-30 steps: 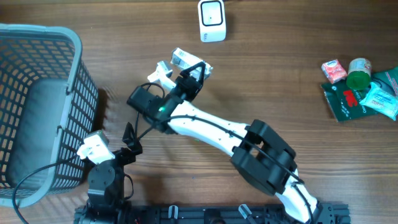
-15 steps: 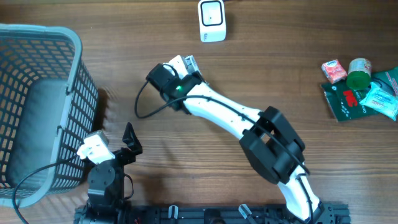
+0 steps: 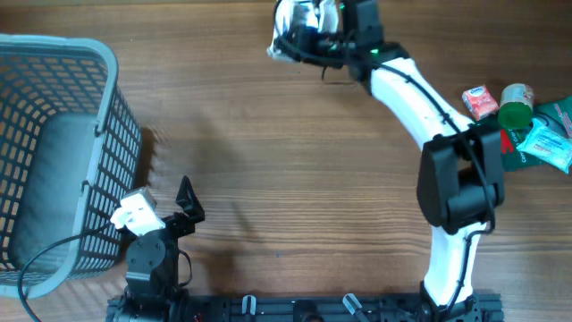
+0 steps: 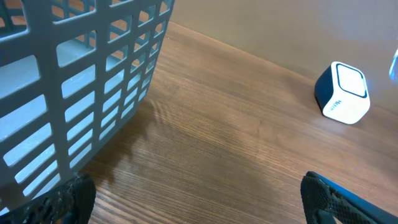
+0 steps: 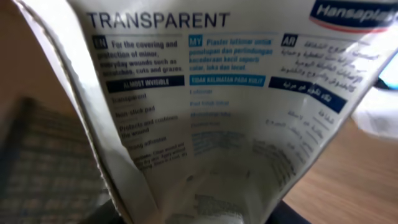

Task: Scan the item barcode
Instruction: 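Swing the bandage pack past the scanner with the right gripper, then drop the bandage pack onto the right-edge pile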

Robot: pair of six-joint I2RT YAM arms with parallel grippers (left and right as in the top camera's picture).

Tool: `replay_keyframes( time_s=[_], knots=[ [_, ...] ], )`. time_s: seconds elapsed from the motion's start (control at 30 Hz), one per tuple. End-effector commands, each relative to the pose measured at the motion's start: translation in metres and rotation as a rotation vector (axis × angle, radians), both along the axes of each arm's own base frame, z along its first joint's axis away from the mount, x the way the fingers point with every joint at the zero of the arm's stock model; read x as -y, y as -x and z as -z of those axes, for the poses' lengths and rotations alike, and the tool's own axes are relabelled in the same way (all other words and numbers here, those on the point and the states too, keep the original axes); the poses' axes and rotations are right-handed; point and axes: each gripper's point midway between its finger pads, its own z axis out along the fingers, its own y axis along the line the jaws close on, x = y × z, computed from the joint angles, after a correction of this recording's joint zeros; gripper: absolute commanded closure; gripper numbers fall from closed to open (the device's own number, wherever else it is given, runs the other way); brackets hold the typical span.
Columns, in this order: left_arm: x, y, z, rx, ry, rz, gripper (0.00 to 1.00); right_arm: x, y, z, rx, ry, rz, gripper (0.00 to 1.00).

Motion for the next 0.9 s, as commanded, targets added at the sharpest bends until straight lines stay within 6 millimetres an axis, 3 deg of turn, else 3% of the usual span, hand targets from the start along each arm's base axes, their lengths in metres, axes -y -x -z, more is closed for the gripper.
replay_keyframes(
  time_s=[0.0,0.13,0.3,0.53,0.63,0.73,0.87],
  knots=[
    [-0.001,0.000,-0.001,0.007,0.004,-0.006,0.00,-0.017,0.005,0.017,-0.103,-0.211,-0.155,0.51],
    [-0.001,0.000,-0.001,0.007,0.004,-0.006,0.00,-0.018,-0.010,0.044,-0.145,-0.348,-0.177,0.51],
    [-0.001,0.000,-0.001,0.007,0.004,-0.006,0.00,-0.008,-0.025,0.073,-0.146,-0.364,-0.128,0.51],
    [-0.001,0.000,-0.001,0.007,0.004,-0.006,0.00,0.025,-0.040,0.068,-0.080,-0.360,-0.104,0.51],
    [-0.001,0.000,-0.001,0.007,0.004,-0.006,0.00,0.060,-0.048,0.056,-0.045,-0.374,-0.121,0.60],
    [-0.001,0.000,-0.001,0.007,0.004,-0.006,0.00,0.116,-0.059,0.045,-0.040,-0.395,-0.085,0.69],
    [-0.001,0.000,-0.001,0.007,0.004,-0.006,0.00,0.187,-0.066,0.043,-0.053,-0.409,-0.010,0.69]
  ],
)
